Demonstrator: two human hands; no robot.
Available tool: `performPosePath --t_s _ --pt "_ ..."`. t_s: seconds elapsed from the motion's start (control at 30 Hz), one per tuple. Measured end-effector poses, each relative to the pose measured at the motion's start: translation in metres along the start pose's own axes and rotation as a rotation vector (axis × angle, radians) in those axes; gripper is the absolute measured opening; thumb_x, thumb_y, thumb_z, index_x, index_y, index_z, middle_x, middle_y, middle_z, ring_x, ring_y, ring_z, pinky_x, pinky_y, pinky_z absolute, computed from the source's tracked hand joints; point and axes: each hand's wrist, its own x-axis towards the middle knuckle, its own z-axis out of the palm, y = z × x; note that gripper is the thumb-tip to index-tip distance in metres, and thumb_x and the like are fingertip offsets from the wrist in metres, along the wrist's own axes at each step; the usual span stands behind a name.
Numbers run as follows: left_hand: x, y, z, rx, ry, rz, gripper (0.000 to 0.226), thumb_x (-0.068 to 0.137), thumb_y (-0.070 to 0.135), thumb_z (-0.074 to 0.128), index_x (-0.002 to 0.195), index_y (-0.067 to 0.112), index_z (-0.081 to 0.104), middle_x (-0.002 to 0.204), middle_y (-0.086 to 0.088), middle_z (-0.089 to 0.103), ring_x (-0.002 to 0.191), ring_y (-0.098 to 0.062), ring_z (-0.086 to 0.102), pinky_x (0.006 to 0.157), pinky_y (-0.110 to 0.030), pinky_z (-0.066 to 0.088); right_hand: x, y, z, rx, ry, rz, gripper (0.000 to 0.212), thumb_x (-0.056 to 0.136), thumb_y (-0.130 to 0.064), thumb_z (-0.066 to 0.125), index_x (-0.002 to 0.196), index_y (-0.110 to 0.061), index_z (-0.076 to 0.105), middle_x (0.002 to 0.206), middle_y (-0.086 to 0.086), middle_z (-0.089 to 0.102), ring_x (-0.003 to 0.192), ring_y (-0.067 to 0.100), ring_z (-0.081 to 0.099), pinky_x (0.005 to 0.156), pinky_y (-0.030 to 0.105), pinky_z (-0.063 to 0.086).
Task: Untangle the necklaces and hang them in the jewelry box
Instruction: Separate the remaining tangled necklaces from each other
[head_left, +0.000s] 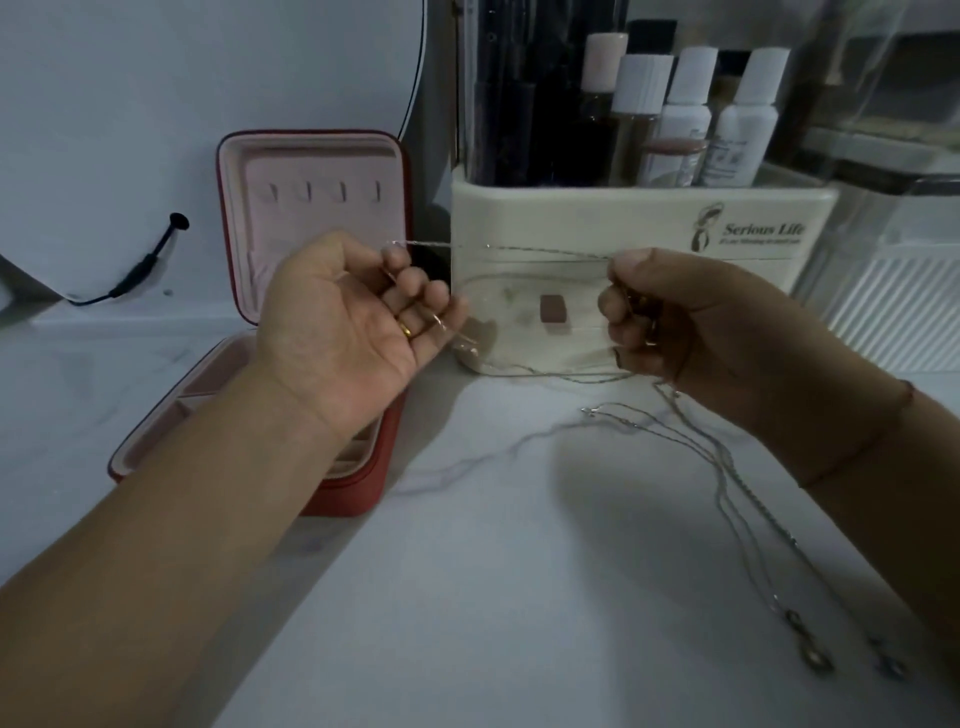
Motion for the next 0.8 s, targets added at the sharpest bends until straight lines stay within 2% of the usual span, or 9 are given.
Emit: performPosePath --t_s 0.1,0.17,0.3,0.37,0.47,0.53,0.63,0.73,0.8 --pt "0.0 0.006 -0.002 0.022 0.005 0.033 0.005 0.066 0.015 0.045 0.065 0.015 0.051 0.056 0.001 0.047 0.052 -0.013 0.053 0.074 -0.029 0.055 -0.003 -0.001 0.001 -0.313 0.139 -0.125 0.014 0.093 -0.011 0.053 0.079 -0.011 0.057 0.062 0.003 0.056 0.048 0.012 0.043 0.04 0.022 0.034" --pt "0.0 0.006 -0.001 0.025 0.003 0.035 0.006 0.066 0.014 0.045 0.064 0.014 0.051 0.055 0.001 0.047 0.053 -0.014 0.055 0.078 -0.031 0.055 -0.005 -0.004 0.002 -0.422 0.195 -0.182 0.014 0.092 -0.01 0.055 0.078 -0.009 0.059 0.059 0.004 0.056 0.046 0.013 0.043 0.039 0.022 0.036" --pt "0.001 0.004 0.001 0.01 0.03 0.044 0.024 0.085 0.015 0.038 0.066 0.013 0.052 0.05 0.001 0.041 0.052 -0.015 0.052 0.08 -0.032 0.056 -0.007 -0.007 0.003 -0.341 0.184 -0.197 0.016 0.094 -0.01 0.052 0.079 -0.009 0.058 0.064 0.005 0.059 0.054 0.015 0.051 0.051 0.026 0.048" --pt "0.001 0.004 0.0 0.045 0.049 0.049 0.024 0.086 0.016 0.037 0.067 0.014 0.05 0.05 0.002 0.035 0.049 -0.013 0.044 0.068 -0.026 0.055 -0.005 -0.007 0.001 -0.279 0.187 -0.223 0.017 0.095 -0.01 0.049 0.081 -0.009 0.058 0.069 0.003 0.062 0.062 0.015 0.056 0.063 0.026 0.053" --pt "0.001 0.005 -0.001 0.208 0.064 0.033 0.022 0.085 0.017 0.034 0.067 0.016 0.047 0.052 0.003 0.029 0.047 -0.011 0.029 0.045 -0.018 0.033 -0.004 -0.008 -0.003 -0.264 0.21 -0.338 0.015 0.095 -0.01 0.051 0.083 -0.011 0.06 0.073 0.001 0.065 0.07 0.015 0.06 0.073 0.026 0.055" --pt "0.001 0.002 -0.003 0.369 0.07 0.041 0.02 0.085 0.016 0.035 0.069 0.017 0.046 0.053 0.003 0.032 0.046 -0.01 0.025 0.043 -0.021 0.022 -0.004 -0.009 -0.006 -0.295 0.224 -0.415 0.011 0.093 -0.011 0.055 0.085 -0.012 0.062 0.072 0.0 0.064 0.068 0.014 0.059 0.068 0.025 0.054" --pt "0.0 -0.005 -0.001 0.602 0.08 0.073 0.015 0.085 0.014 0.041 0.072 0.014 0.049 0.052 0.004 0.04 0.043 -0.008 0.025 0.039 -0.021 0.016 -0.004 -0.01 -0.007 -0.374 0.203 -0.491 0.005 0.089 -0.015 0.062 0.085 -0.015 0.065 0.065 -0.003 0.06 0.059 0.013 0.052 0.059 0.024 0.048" --pt "0.0 -0.01 0.002 0.775 0.102 0.108 0.017 0.087 0.01 0.045 0.072 0.01 0.053 0.052 0.003 0.044 0.039 -0.007 0.025 0.034 -0.016 0.015 -0.004 -0.009 -0.005 -0.416 0.146 -0.512 0.003 0.086 -0.017 0.066 0.084 -0.016 0.067 0.058 -0.006 0.058 0.054 0.013 0.048 0.054 0.026 0.044" --pt "-0.001 -0.014 0.002 0.912 0.122 0.166 0.013 0.084 0.011 0.051 0.076 0.005 0.059 0.058 -0.001 0.046 0.039 -0.007 0.03 0.035 -0.016 0.02 -0.005 -0.007 -0.002 -0.402 0.085 -0.512 0.001 0.084 -0.016 0.067 0.084 -0.015 0.068 0.058 -0.006 0.059 0.053 0.011 0.048 0.052 0.024 0.043"
